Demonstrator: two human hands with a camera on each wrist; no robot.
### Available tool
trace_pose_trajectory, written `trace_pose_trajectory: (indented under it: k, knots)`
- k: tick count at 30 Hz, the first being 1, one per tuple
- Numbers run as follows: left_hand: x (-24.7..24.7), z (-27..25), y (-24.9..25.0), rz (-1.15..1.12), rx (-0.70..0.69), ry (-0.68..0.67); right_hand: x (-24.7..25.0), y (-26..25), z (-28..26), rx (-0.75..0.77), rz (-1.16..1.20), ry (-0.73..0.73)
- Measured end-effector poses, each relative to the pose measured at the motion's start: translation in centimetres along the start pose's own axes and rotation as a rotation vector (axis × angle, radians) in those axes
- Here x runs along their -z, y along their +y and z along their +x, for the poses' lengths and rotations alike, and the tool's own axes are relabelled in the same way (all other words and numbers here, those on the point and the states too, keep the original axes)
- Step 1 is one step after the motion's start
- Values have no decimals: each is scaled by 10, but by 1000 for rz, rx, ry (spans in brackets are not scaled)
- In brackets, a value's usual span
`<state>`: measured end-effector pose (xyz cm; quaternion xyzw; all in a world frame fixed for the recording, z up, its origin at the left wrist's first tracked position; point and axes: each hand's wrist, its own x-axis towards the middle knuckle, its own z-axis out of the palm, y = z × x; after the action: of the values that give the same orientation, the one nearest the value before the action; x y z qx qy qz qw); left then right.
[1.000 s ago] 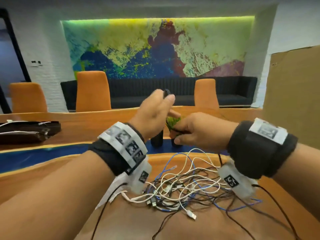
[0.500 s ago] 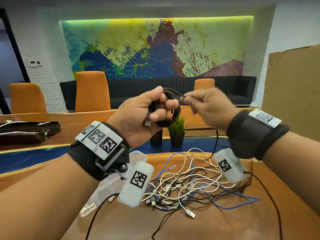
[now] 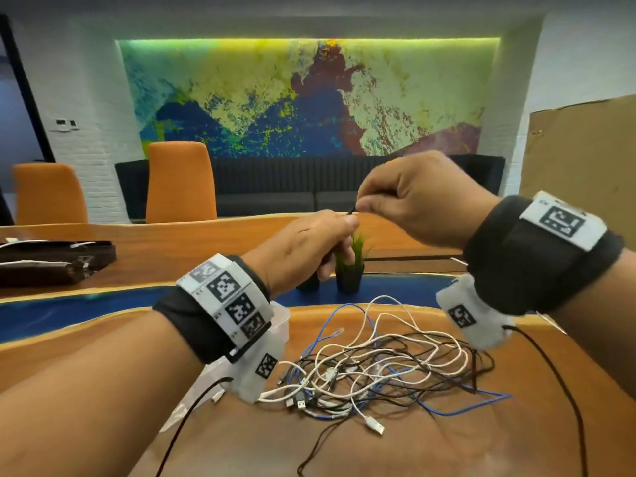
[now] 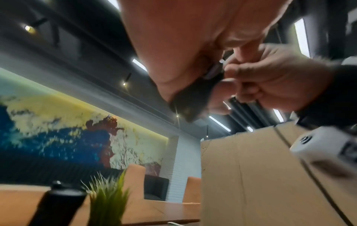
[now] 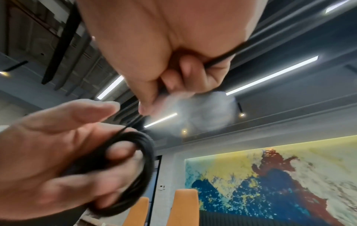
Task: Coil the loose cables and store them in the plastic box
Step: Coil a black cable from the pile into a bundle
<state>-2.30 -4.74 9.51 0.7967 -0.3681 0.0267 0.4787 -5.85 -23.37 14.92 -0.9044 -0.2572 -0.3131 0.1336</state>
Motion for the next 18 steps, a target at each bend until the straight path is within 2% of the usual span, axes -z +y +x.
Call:
trace_pose_trajectory:
  k: [2,4,5,7,8,9,10,11,13,14,15,18]
  knots:
    - [1,-5,5,-122,12,-61,-2,14,4,-37,46,117]
    - [6,-7,12,-464,36,-16,-13,28,5,-98,110,193]
    - [9,-7,17,-669,45,33,-22,33,4,-139,131,174]
    - [17,-1,24,-975,31,139,-46,36,-6,-167,115,-23]
    - [20,2,27,-1045,14,185,-57,31,-14,-134,92,-158]
    - [21,6,28,-1006,9,239,-66,21,-22,-85,72,-271]
    - [21,9,27,-824,19,299,-70,11,-27,-31,59,-338]
    - [18,11,22,-498,29,346,-69,1,-30,16,52,-352]
    - [9,11,7,122,-16,271,-54,-10,-26,87,52,-272]
    - [5,10,0,284,-43,206,-44,-11,-21,106,53,-223]
    - [3,7,-4,297,-43,142,-34,-9,-16,115,51,-180]
    - [2,3,-6,89,-1,-2,-17,3,-5,86,46,-99]
